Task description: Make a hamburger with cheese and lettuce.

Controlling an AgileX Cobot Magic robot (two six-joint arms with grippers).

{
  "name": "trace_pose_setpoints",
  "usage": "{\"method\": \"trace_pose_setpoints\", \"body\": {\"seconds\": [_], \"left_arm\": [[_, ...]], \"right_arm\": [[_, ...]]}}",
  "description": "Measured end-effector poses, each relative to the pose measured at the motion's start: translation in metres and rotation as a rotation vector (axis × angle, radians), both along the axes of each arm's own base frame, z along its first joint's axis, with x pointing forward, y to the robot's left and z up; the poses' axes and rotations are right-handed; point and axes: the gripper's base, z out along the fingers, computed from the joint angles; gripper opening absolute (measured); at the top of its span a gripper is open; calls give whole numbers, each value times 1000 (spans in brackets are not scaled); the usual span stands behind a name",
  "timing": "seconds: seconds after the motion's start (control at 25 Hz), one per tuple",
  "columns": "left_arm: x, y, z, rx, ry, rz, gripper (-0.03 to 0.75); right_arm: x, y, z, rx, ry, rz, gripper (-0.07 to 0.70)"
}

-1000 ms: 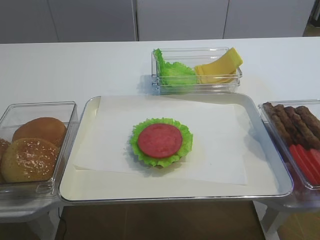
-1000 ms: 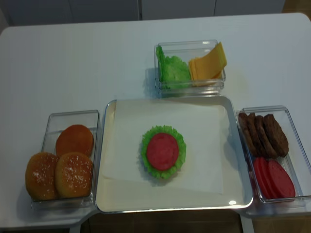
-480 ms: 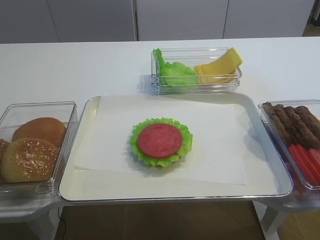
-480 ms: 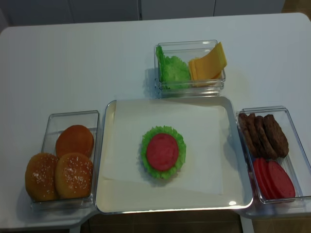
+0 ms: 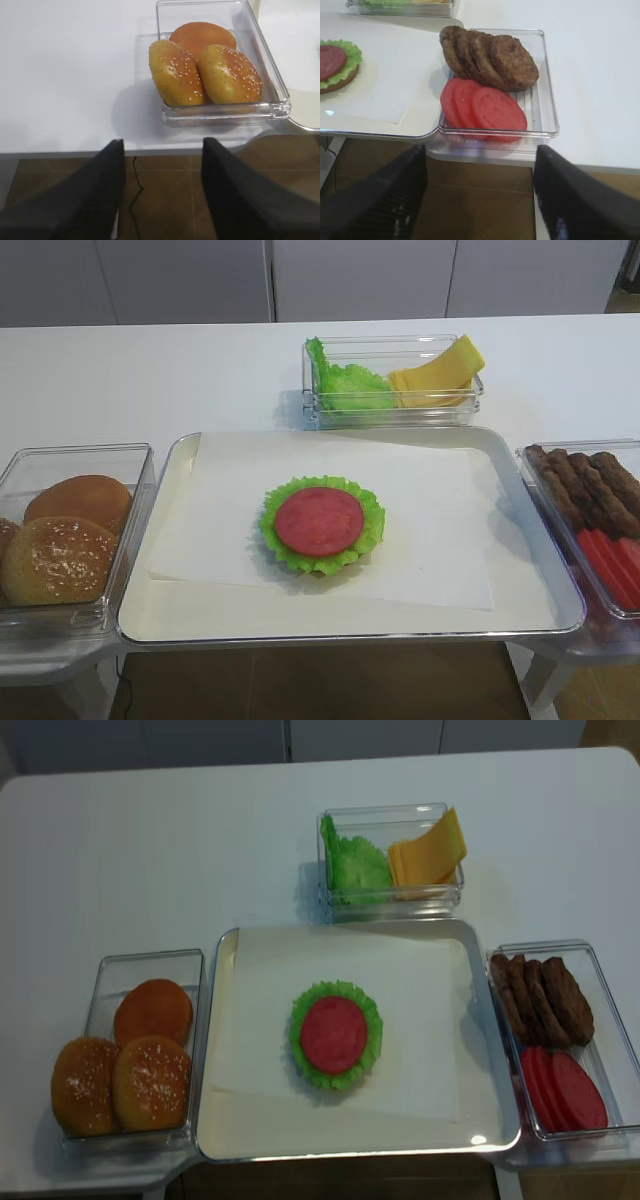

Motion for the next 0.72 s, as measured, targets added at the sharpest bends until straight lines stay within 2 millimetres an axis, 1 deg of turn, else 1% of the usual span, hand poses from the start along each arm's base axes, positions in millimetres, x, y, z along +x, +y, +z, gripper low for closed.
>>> {"method": "trace_pose_setpoints", "body": {"seconds": [0.72], "left_arm": [[0,0,0,0,0,0,369]], "right_arm": [[0,0,0,2,0,1,502]]}}
